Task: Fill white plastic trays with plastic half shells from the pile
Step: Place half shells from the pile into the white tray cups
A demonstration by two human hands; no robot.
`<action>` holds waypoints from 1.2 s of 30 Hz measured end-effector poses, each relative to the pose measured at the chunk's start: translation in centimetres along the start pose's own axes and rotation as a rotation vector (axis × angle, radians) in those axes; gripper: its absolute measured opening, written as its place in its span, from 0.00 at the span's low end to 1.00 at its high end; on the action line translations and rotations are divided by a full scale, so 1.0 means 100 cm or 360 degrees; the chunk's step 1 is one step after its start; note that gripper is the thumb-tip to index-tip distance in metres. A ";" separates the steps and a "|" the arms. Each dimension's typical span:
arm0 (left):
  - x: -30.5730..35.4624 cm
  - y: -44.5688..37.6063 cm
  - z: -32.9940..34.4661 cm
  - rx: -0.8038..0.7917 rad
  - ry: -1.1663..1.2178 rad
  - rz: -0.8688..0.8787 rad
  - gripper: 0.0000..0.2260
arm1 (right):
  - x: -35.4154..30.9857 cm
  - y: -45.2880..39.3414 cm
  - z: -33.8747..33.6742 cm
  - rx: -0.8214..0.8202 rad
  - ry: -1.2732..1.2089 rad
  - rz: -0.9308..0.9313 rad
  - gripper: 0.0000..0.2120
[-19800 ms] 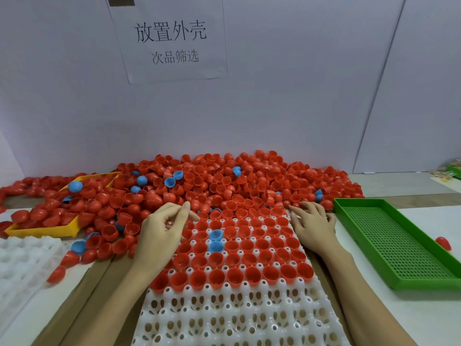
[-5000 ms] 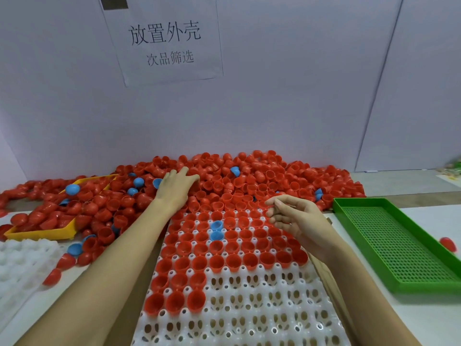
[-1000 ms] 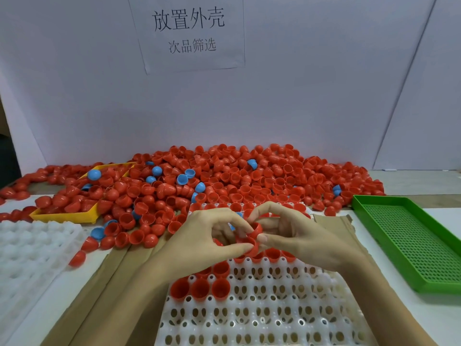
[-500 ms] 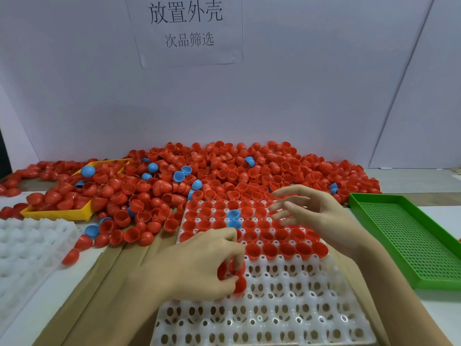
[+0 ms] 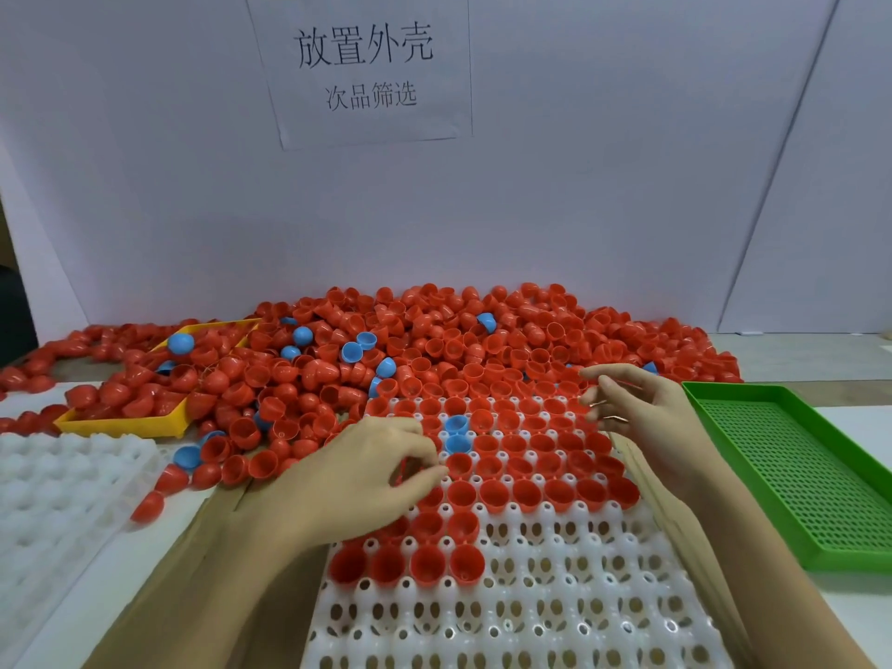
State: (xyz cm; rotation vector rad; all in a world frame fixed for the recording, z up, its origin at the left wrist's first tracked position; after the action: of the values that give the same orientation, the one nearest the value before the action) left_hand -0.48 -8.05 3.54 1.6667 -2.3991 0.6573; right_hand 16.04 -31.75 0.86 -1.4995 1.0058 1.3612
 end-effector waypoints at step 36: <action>-0.050 -0.121 -0.007 0.0505 0.0422 -0.0221 0.09 | 0.004 -0.003 -0.004 0.0091 -0.0082 -0.0022 0.11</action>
State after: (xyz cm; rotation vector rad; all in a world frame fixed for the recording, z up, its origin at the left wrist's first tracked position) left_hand 12.37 -6.99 5.56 1.7092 -2.0573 1.2010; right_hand 16.48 -32.04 0.46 -1.4197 0.9927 1.3436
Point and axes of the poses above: each hand's wrist, its own y-axis away from the middle knuckle, its own z-axis out of the palm, x = y × z, the point moved 10 cm from there along -y, towards the middle knuckle, and after that the axes turned 7 degrees about z, right-handed, at the moved point
